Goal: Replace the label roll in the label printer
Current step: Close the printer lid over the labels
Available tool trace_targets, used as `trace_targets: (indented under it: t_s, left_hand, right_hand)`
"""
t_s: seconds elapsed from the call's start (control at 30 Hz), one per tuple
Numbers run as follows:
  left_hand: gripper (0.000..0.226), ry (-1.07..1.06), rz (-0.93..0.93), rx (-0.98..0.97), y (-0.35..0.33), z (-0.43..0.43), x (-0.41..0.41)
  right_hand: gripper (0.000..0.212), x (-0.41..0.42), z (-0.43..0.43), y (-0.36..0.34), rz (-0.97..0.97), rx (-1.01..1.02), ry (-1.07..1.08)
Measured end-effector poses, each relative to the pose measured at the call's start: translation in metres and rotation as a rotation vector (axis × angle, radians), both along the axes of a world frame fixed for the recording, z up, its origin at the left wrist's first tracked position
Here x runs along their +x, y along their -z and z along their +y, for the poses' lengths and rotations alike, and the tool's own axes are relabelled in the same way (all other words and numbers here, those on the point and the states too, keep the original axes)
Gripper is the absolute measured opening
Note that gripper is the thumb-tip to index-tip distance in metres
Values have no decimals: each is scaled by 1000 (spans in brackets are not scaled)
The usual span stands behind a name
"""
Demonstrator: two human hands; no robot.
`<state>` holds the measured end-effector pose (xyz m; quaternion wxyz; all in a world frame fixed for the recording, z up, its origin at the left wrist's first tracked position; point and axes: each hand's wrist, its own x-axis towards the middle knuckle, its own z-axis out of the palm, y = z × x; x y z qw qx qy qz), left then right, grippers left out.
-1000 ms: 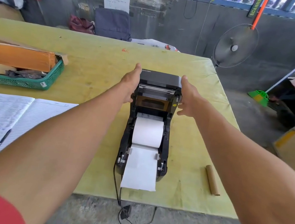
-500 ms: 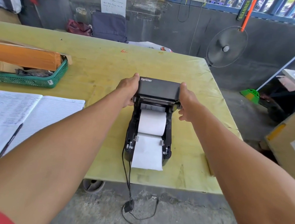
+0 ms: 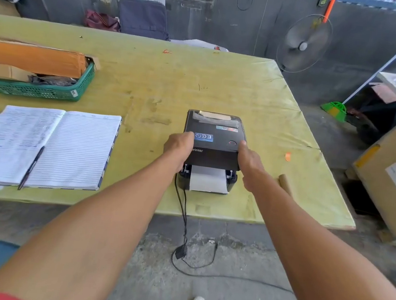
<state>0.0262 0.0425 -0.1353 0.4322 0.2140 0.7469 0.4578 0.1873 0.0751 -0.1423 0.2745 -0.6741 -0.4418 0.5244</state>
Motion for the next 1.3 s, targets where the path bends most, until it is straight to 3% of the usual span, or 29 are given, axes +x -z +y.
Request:
trace_targets:
  t_s: [0.27, 0.87, 1.3]
  left_hand:
    - [5, -64, 49, -86, 28, -1, -4]
    - [42, -144, 149, -44, 40, -17, 0]
    - [46, -147, 160, -41, 40, -21, 4]
  right_hand:
    - [30, 7, -6, 25, -50, -15, -26]
    - [37, 18, -5, 50, -149, 60, -38]
    - [45, 20, -9, 51, -211, 69, -88]
